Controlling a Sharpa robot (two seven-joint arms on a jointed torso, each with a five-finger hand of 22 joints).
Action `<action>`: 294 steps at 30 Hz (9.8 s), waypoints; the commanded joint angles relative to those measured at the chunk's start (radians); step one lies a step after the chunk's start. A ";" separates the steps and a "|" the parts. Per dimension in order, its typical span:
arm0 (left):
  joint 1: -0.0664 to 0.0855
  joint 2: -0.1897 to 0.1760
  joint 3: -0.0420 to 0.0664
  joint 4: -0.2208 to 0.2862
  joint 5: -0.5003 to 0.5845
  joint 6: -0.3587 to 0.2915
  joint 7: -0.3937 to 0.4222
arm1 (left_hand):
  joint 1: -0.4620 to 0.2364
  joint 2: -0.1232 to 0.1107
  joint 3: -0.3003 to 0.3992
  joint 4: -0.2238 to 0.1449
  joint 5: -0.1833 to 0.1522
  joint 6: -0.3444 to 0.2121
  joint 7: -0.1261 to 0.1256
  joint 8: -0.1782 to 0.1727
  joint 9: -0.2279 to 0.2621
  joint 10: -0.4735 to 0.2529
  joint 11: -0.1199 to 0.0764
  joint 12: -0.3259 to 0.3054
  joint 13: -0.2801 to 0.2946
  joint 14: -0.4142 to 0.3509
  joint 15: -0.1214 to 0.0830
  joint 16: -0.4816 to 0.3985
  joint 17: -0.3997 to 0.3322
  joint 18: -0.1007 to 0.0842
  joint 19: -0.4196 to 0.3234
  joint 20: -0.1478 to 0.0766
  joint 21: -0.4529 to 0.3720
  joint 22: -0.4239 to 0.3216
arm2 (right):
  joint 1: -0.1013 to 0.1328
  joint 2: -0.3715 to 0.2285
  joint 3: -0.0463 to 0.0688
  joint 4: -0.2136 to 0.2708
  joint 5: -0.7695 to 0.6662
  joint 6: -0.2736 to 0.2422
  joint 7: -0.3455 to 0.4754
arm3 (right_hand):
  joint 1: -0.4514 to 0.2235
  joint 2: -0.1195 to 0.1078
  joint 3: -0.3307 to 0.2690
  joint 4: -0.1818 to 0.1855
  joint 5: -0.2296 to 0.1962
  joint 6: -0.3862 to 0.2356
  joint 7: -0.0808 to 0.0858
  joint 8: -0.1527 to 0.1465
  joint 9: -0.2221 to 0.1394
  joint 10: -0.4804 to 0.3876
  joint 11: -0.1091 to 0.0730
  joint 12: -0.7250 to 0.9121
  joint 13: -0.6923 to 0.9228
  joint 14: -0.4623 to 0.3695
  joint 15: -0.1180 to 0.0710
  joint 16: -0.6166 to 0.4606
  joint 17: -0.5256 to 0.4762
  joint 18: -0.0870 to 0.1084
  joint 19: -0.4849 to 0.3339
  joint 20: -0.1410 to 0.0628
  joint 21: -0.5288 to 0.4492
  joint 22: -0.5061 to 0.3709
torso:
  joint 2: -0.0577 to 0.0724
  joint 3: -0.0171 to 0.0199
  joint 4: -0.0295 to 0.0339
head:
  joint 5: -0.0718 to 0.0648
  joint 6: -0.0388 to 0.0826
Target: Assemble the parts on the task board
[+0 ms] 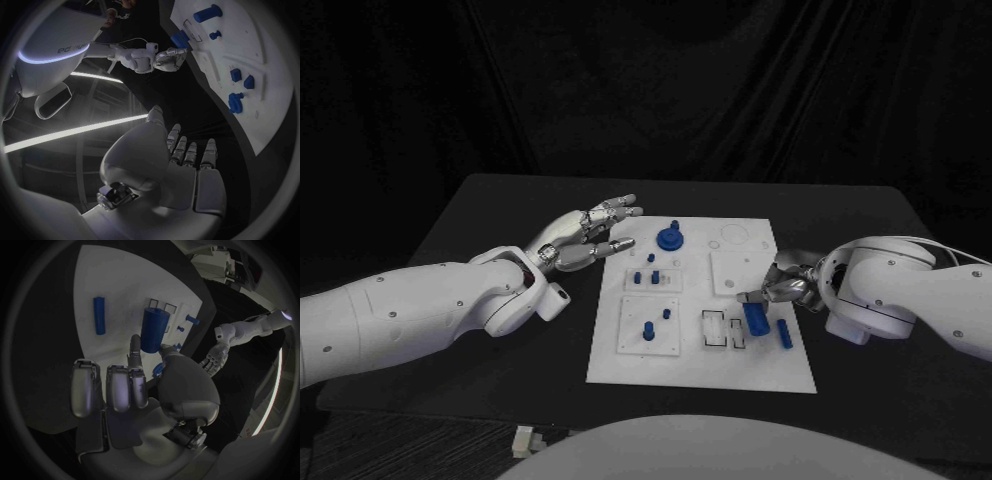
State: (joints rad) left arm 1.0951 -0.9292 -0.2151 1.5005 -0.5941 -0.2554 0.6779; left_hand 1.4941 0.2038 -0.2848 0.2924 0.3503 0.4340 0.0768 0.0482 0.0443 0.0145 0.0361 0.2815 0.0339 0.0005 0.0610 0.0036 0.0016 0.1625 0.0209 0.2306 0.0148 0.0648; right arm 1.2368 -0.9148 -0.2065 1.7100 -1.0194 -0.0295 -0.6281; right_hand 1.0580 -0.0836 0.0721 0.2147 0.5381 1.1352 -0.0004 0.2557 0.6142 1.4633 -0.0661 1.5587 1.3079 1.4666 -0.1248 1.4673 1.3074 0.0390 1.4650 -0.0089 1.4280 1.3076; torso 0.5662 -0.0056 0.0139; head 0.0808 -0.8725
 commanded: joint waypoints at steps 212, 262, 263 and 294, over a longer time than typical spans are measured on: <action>-0.002 0.024 0.001 -0.024 0.001 0.125 0.052 | 0.032 0.019 0.011 -0.003 0.010 0.030 0.017 0.004 0.003 0.008 0.026 0.024 0.001 0.005 0.029 -0.002 0.000 0.018 0.035 0.035 0.027 0.057 | -0.094 -0.089 0.000 0.100 0.174 -0.148 0.004 | 0.246 0.063 -0.090 -0.123 0.223 -0.015 0.022 -0.086 -0.127 0.094 0.007 -0.037 0.193 0.048 0.006 -0.039 -0.080 -0.002 0.045 0.003 -0.006 0.213 | 0.000 -0.0001 0.0003 | -0.009 0.000; -0.003 0.029 0.001 -0.032 0.001 0.150 0.044 | 0.038 0.020 0.013 -0.002 0.001 0.024 0.018 0.003 0.002 0.007 0.027 0.021 0.001 0.007 0.036 -0.001 0.001 0.019 0.041 0.039 0.032 0.065 | -0.097 -0.008 0.000 0.023 0.235 -0.188 0.003 | 0.152 0.059 -0.083 -0.094 -0.030 -0.044 0.031 -0.095 -0.131 0.093 0.013 -0.041 0.188 0.047 0.013 -0.042 -0.090 0.000 0.043 0.009 -0.016 0.211 | 0.001 -0.0004 0.0013 | -0.001 0.000; -0.003 0.029 0.001 -0.032 0.001 0.150 0.044 | 0.038 0.020 0.013 -0.002 0.001 0.024 0.018 0.003 0.002 0.007 0.027 0.021 0.001 0.007 0.036 -0.001 0.001 0.019 0.041 0.039 0.032 0.065 | -0.097 -0.007 0.000 0.022 0.234 -0.185 0.003 | 0.151 0.058 -0.084 -0.094 -0.041 -0.045 0.032 -0.095 -0.131 0.093 0.014 -0.041 0.188 0.047 0.013 -0.042 -0.090 0.000 0.043 0.009 -0.016 0.211 | 0.001 -0.0004 0.0014 | -0.001 0.000; -0.004 0.029 0.001 -0.032 0.001 0.156 0.038 | 0.041 0.020 0.014 -0.003 -0.002 0.026 0.018 0.003 0.002 0.007 0.027 0.022 0.001 0.008 0.040 0.000 0.001 0.019 0.043 0.040 0.033 0.065 | -0.101 -0.011 -0.001 0.027 0.194 -0.143 0.001 | 0.077 0.044 -0.170 -0.033 -0.352 -0.050 0.035 -0.082 -0.122 0.093 0.017 -0.043 0.186 0.046 0.016 -0.046 -0.100 0.001 0.042 0.013 -0.024 0.210 | 0.001 -0.0001 0.0007 | 0.002 0.000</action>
State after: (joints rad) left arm 1.0924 -0.9014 -0.2151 1.4662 -0.5957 -0.1088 0.6785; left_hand 1.5250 0.2202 -0.2767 0.2897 0.3551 0.4612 0.0894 0.0481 0.0462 0.0200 0.0557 0.3009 0.0335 0.0075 0.0930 0.0036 0.0030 0.1624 0.0566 0.2734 0.0419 0.1293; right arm 1.1388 -0.9239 -0.2070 1.7329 -0.8074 -0.1905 -0.6208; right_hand 1.1406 -0.0377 -0.0937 0.1846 0.1901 1.0913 0.0344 0.1684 0.4907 1.4652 -0.0564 1.5179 1.3073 1.4659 -0.1114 1.4248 1.2085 0.0237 1.4649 -0.0051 1.4089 1.3073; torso 0.5668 -0.0056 0.0140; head 0.0826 -0.8726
